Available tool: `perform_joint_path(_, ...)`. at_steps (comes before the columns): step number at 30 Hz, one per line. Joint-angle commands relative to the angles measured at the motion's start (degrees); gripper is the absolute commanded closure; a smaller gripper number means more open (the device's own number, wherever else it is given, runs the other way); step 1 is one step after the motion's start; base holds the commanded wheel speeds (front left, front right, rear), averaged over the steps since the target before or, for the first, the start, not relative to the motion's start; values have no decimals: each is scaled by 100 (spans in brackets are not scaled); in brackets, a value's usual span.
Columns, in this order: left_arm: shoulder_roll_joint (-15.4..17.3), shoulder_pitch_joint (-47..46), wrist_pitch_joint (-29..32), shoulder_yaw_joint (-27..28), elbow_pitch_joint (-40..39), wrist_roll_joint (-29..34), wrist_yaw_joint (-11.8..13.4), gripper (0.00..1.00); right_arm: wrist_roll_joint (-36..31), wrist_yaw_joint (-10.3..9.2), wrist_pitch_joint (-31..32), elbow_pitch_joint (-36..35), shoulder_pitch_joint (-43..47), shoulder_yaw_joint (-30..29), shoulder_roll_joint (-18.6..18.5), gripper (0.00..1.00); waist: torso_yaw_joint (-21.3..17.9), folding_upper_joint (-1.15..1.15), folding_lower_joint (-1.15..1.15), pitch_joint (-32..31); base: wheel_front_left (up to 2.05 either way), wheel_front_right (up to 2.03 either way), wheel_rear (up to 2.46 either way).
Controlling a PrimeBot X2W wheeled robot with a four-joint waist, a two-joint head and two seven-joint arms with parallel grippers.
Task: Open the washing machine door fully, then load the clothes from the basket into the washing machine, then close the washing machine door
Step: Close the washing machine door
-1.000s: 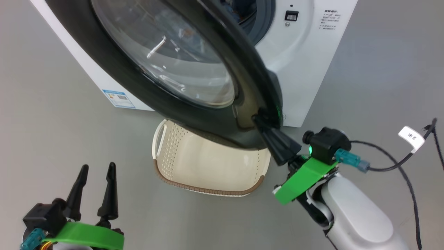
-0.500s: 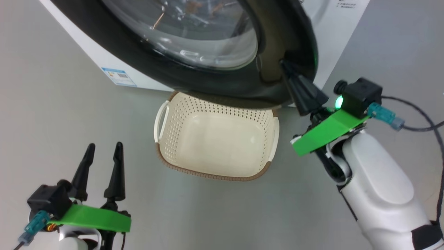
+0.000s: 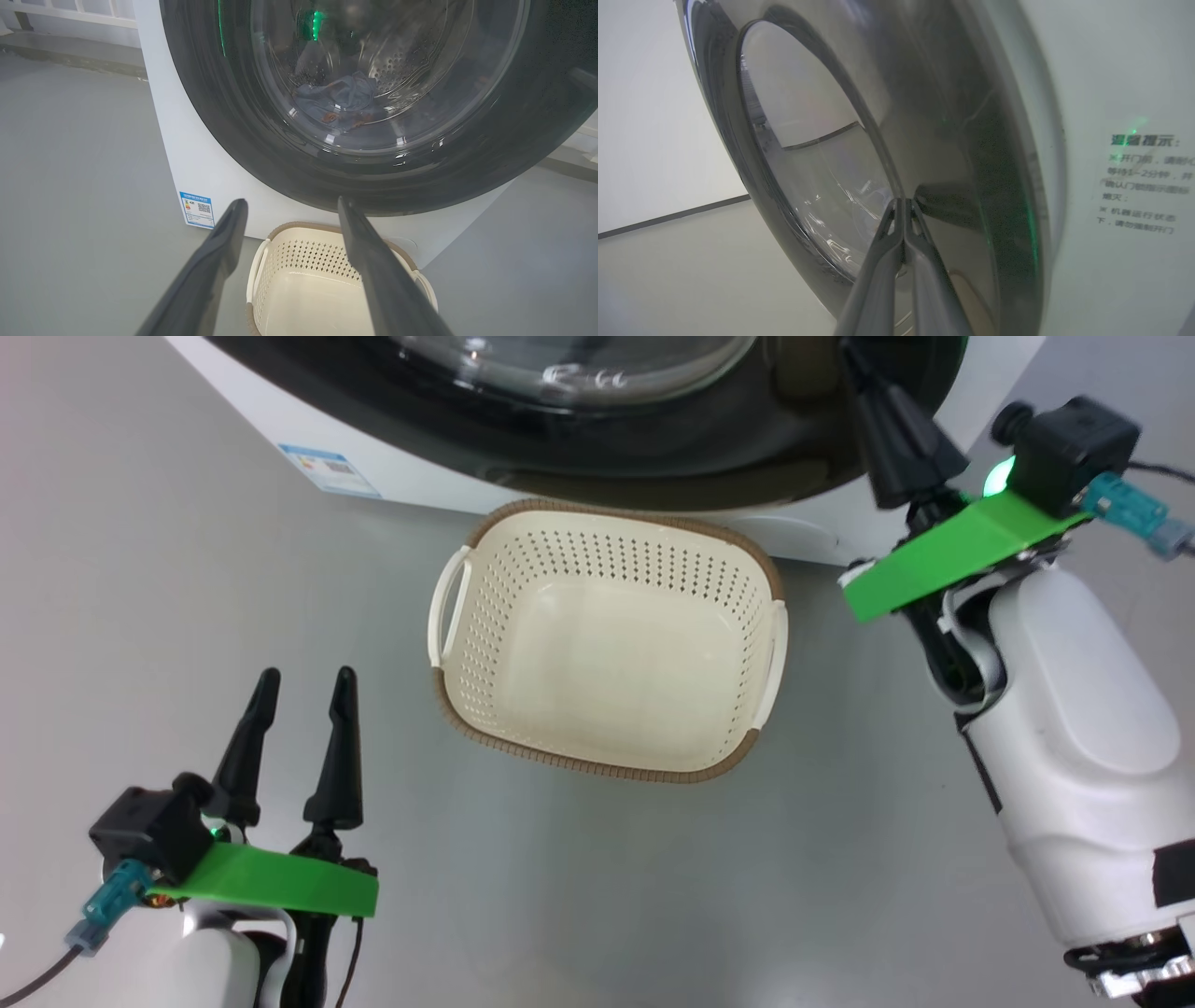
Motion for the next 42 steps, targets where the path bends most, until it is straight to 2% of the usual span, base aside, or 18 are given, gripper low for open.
perform_joint_path(1, 112, -124, -37, 180, -141, 7, -9, 0, -18, 5, -27, -88, -115, -29, 90, 100, 76, 0, 0, 112, 0, 0, 0)
perform_joint_path(15, 82, -347, -37, 109, -105, -4, -9, 0, -283, 5, -27, 72, -607, -597, 244, 100, 195, 0, 0, 306, 0, 0, 0)
perform_joint_path(23, 127, -362, -37, 115, -38, -10, -9, 0, -270, 5, -27, 96, -493, -459, 264, 100, 159, 0, 0, 229, 0, 0, 0)
perform_joint_path(31, 219, -166, -37, 196, 162, -15, -9, 0, -153, 5, -27, 89, 79, -280, 337, 100, 20, 0, 0, -217, 0, 0, 0)
perform_joint_path(32, 235, -135, -37, 207, 184, -16, -9, 0, -123, 5, -27, 79, 165, -231, 344, 93, 3, 0, 0, -281, 0, 0, 0)
perform_joint_path(34, 270, -72, -37, 225, 222, -25, -9, 0, -62, 5, -27, 43, 351, -170, 334, 58, -30, 0, 0, -409, 0, 0, 0)
perform_joint_path(35, 291, -37, -37, 237, 238, -31, -9, 0, -33, 5, -27, 33, 450, -154, 330, 20, -47, 0, 0, -473, 0, 0, 0)
perform_joint_path(36, 313, 0, -37, 253, 251, -36, -9, 0, -5, 5, -27, 14, 546, -136, 326, 0, -66, 0, 0, -534, 0, 0, 0)
perform_joint_path(42, 422, 199, -37, 325, 317, -32, -9, 0, 86, 5, -27, -18, 992, -46, 311, 0, -198, 0, 0, -822, 0, 0, 0)
